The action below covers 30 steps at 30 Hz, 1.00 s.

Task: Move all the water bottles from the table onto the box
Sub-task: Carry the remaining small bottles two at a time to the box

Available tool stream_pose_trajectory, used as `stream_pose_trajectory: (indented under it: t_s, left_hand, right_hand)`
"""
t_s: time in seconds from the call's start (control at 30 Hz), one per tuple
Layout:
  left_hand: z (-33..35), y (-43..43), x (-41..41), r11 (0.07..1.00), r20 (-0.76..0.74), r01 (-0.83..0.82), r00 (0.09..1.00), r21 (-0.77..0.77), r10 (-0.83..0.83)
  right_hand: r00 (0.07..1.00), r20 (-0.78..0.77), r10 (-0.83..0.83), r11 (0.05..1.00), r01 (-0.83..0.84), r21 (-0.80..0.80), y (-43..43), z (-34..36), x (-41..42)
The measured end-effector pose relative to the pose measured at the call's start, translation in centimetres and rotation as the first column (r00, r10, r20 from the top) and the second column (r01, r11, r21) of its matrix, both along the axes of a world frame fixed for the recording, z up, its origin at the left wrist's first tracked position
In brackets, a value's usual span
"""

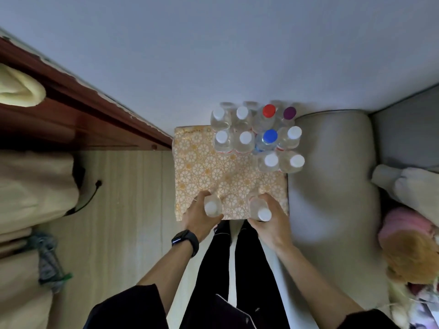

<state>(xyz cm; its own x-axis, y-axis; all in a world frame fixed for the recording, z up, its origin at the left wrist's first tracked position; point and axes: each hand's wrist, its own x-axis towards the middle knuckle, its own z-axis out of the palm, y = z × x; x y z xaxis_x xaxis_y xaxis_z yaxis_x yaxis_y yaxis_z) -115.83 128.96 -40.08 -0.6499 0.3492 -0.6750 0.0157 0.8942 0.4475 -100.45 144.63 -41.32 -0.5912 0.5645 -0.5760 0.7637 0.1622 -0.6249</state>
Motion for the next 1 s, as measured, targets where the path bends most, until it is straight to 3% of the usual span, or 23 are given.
stream_pose_trajectory:
  t_s: [0.13,0.27,0.37,0.5,0.63,0.77,1.0]
  left_hand:
    - [-0.2,0.2,-0.6,0.998,0.027,-0.059,0.998,0.025,0.059]
    - [-0.2,-0.2,-0.9,0.994,0.084,-0.085,0.993,0.073,0.079]
    - [0.0,-0.8,-0.6,0.991,0.105,-0.064,0.993,0.120,0.051]
    - [0.7,-2.0,-0.2,0.993,0.087,-0.069,0.994,0.099,0.060]
    - [0.7,-2.8,0.4,0.990,0.061,-0.110,0.993,0.086,0.105]
    - [0.7,-1.5,0.1,0.984,0.028,-0.156,0.988,0.086,0.154]
    - [1.0,2.8,-3.1,0.993,-0.001,-0.024,1.000,0.118,0.024]
  right_hand:
    - [0.999,-0.034,0.029,0.998,-0.027,0.063,0.3,-0.9,-0.6]
    - [0.997,-0.006,0.077,0.997,-0.076,0.021,0.7,-0.4,-1.2]
    - [0.991,0.100,0.085,0.995,-0.090,0.044,0.5,0.6,-0.9]
    - [0.957,0.221,0.189,0.923,-0.250,0.294,0.6,2.7,-0.2]
    - [0.888,0.346,0.304,0.864,-0.410,0.292,0.7,4.3,-0.7]
    - [0.888,0.314,0.337,0.843,-0.433,0.320,1.2,4.8,-2.1]
    - [0.904,0.253,0.344,0.808,-0.422,0.410,2.3,5.6,-4.6]
